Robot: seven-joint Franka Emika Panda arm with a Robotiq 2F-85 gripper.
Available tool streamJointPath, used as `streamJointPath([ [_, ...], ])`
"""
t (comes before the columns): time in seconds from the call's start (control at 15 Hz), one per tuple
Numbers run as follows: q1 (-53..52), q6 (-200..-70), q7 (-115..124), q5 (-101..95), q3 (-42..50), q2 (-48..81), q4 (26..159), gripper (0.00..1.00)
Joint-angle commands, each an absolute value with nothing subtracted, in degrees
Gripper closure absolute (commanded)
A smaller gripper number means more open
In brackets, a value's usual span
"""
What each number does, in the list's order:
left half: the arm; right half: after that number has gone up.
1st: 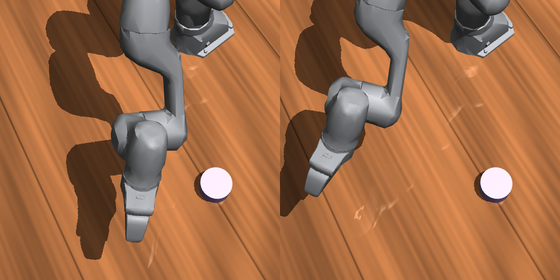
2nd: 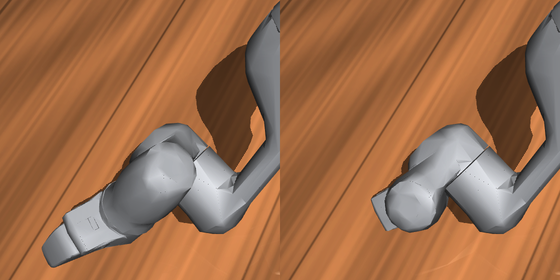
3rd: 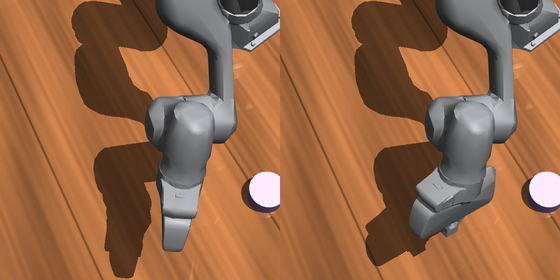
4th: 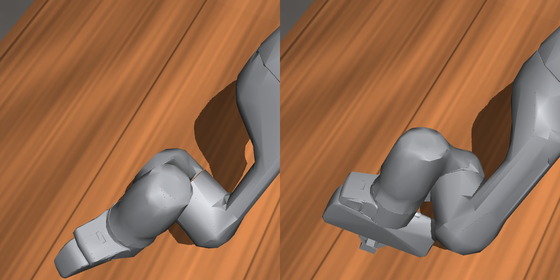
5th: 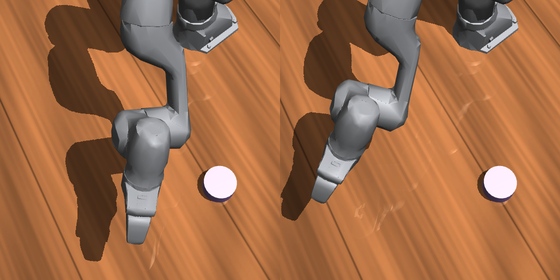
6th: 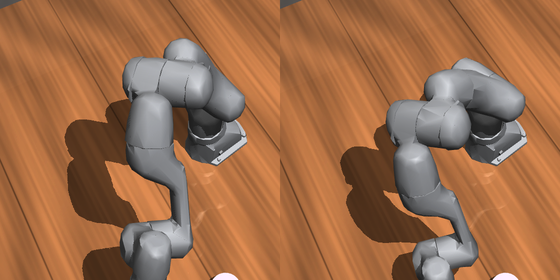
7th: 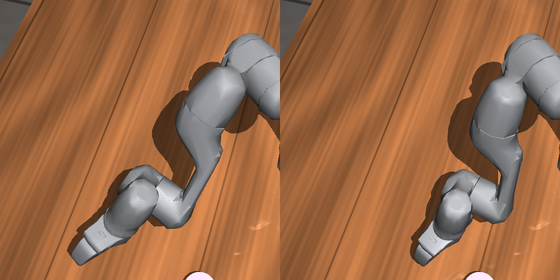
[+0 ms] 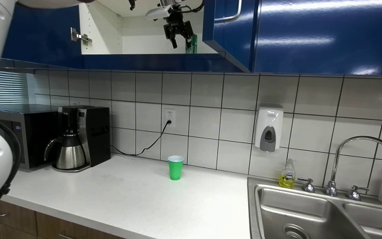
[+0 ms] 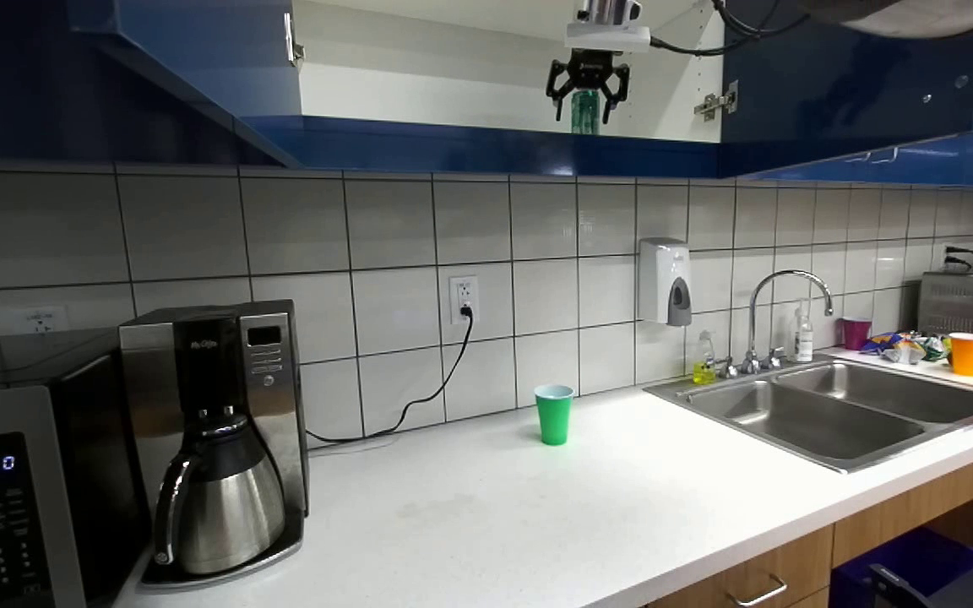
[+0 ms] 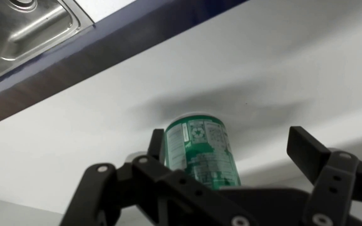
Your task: Put the green can on the counter.
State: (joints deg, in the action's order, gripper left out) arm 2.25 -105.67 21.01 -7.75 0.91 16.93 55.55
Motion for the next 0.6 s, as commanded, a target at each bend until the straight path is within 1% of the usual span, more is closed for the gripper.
streamJointPath([
  [0.0, 1.9, -103.4, 22.9, -8.8, 1.5, 21.4, 48.4, 0.0],
  [0.53, 2.4, -101.7, 22.6, -8.2, 3.2, 26.6, 40.2, 0.0],
])
